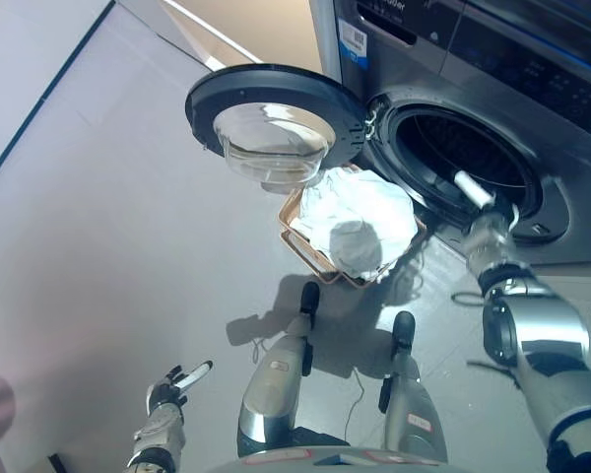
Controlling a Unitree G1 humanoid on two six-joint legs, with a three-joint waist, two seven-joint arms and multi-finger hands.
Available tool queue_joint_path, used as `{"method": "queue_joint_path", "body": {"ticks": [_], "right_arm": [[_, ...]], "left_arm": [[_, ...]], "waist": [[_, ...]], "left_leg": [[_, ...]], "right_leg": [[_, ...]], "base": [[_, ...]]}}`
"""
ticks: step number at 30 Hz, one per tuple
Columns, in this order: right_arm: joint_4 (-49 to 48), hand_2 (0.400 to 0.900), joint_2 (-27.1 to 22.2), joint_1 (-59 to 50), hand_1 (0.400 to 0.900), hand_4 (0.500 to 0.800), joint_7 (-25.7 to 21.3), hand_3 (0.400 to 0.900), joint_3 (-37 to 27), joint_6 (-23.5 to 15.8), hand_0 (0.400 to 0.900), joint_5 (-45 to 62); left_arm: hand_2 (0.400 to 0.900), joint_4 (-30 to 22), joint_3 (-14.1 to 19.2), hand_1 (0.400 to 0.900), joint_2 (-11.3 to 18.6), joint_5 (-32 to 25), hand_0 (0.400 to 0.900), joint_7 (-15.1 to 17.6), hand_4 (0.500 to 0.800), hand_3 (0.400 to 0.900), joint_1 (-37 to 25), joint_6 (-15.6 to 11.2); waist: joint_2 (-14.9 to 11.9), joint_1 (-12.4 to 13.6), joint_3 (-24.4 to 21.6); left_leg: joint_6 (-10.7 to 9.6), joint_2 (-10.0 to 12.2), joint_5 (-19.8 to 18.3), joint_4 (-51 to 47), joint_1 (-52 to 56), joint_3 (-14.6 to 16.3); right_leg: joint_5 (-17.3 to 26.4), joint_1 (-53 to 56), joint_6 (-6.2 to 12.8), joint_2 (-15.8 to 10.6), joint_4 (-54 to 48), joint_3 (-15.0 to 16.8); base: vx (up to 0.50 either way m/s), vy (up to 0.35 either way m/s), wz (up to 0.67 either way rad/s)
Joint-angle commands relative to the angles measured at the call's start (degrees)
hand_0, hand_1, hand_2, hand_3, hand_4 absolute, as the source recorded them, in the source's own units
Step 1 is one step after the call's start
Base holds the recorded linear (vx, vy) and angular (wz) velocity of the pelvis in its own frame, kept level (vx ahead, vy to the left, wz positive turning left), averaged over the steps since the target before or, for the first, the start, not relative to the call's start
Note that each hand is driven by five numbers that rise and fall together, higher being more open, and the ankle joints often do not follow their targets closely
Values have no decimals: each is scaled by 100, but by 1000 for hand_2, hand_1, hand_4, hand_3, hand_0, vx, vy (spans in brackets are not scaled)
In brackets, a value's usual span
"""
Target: Put the clothes in the basket into the washing machine.
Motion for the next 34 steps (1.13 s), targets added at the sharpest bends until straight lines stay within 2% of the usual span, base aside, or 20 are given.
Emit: {"method": "queue_joint_path", "body": {"ticks": [1, 7, 11, 19, 28, 34], "right_arm": [[104, 900, -33, 627, 900, 800, 197, 900, -17, -64, 900, -547], [156, 900, 332, 2373, 900, 800, 404, 900, -326, 79, 900, -1368], [284, 900, 635, 3379, 900, 800, 602, 900, -522, 158, 900, -2002], [680, 900, 1037, 4370, 900, 800, 868, 900, -222, 257, 900, -3100], [993, 900, 1199, 4645, 900, 800, 863, 900, -346, 289, 900, -3244], [887, 900, 1289, 4378, 900, 800, 878, 900, -186, 336, 900, -3234]], "left_arm": [[900, 232, -303, 900, 223, -13, 900, 97, 800, 900, 350, 32], [900, 500, -149, 900, 302, 168, 900, 72, 800, 900, 256, 141], [900, 855, -174, 900, 329, 361, 900, 17, 800, 900, 241, 175], [900, 1232, -528, 900, 619, 843, 900, -39, 800, 900, 124, 272], [900, 1521, -575, 900, 606, 1020, 900, -114, 800, 900, 218, 369], [900, 1412, -753, 900, 560, 1026, 900, -137, 800, 900, 170, 328]], "waist": [[-10, -121, -879], [-478, -288, -1394], [-799, -421, -1742], [-1201, -622, -2213], [-1292, -703, -2404], [-1254, -766, -2443]], "left_leg": [[163, -189, -182, 6, -684, -304], [158, -214, -181, -133, -160, -246], [200, -243, -280, -210, 172, -227], [279, -307, -393, -269, 663, -222], [333, -336, -455, -250, 908, -199], [364, -364, -487, -256, 964, -180]], "right_leg": [[-270, 587, -331, 350, 19, -304], [-381, 712, -373, 405, 5, -348], [-397, 832, -397, 399, 5, -352], [-266, 1168, -428, 364, 5, -302], [-223, 1260, -429, 370, 23, -252], [-220, 1301, -439, 372, 30, -235]], "base": [[13, -34, -2], [16, -51, -12], [13, -68, -10], [27, -34, 0], [-21, -11, -8], [-16, 6, -3]]}}
